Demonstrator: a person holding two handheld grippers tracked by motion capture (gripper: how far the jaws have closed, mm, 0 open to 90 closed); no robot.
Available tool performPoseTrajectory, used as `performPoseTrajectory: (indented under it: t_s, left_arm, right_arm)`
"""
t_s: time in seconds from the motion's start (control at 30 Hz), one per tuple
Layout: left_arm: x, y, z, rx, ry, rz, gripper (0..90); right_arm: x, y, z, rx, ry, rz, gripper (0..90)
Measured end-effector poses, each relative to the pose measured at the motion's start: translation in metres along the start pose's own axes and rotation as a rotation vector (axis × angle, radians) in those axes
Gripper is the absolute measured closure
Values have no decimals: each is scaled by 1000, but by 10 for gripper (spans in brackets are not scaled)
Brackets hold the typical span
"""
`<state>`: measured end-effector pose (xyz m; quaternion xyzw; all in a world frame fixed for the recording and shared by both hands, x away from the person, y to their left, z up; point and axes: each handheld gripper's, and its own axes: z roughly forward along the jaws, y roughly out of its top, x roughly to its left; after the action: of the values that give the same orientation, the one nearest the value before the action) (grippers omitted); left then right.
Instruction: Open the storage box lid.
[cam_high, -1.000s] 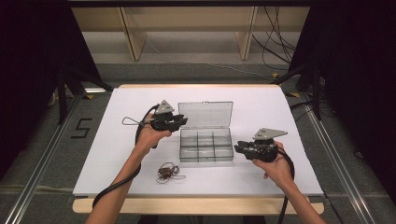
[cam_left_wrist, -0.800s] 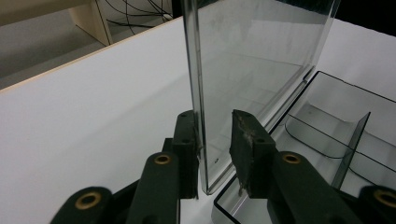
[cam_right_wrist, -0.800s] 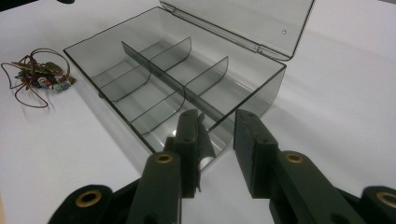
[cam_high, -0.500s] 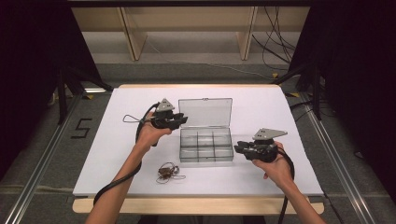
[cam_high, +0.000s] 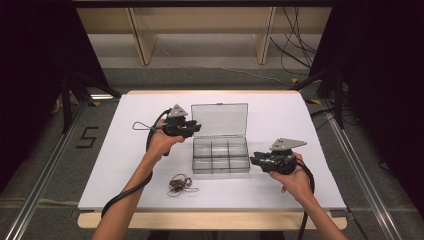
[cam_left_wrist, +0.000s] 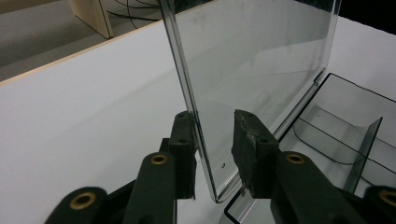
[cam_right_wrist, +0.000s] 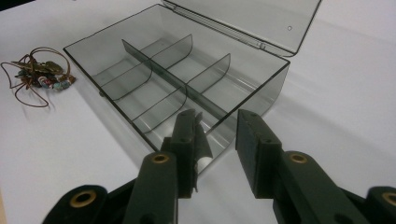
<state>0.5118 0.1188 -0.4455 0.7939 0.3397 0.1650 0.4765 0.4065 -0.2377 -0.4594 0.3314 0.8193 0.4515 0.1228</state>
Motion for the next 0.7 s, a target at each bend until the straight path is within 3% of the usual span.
performPoseTrajectory:
  t_s: [0.03,0.07,0.27,0.3,0.33,0.37,0.4,0.47,0.53,0.7]
  left_arm:
    - [0,0,0,5,0,0,685]
    - [1,1,1,6,-8,-1,684]
    - [3,2,3,10,-13,-3,682]
    - [3,2,3,11,-13,-8,681]
    - [4,3,3,22,-9,14,680]
    - [3,3,4,15,-8,0,680]
    - [3,3,5,10,-6,-10,679]
    - [4,3,6,12,-6,-8,677]
    - [4,4,6,13,-9,-8,675]
    - [6,4,8,17,-21,-8,671]
  right_arm:
    - [0,0,0,3,-6,-10,680]
    - [3,-1,0,10,-6,40,676]
    - [4,-1,-2,10,-8,53,666]
    - [4,-1,-1,3,-8,40,665]
    - [4,-1,-1,10,-3,38,664]
    - [4,-1,-1,13,1,42,664]
    - [3,-1,-1,2,-8,16,662]
    - [3,-1,0,1,-14,7,659]
    - [3,-1,1,7,7,24,657]
    - [2,-1,0,0,-15,11,654]
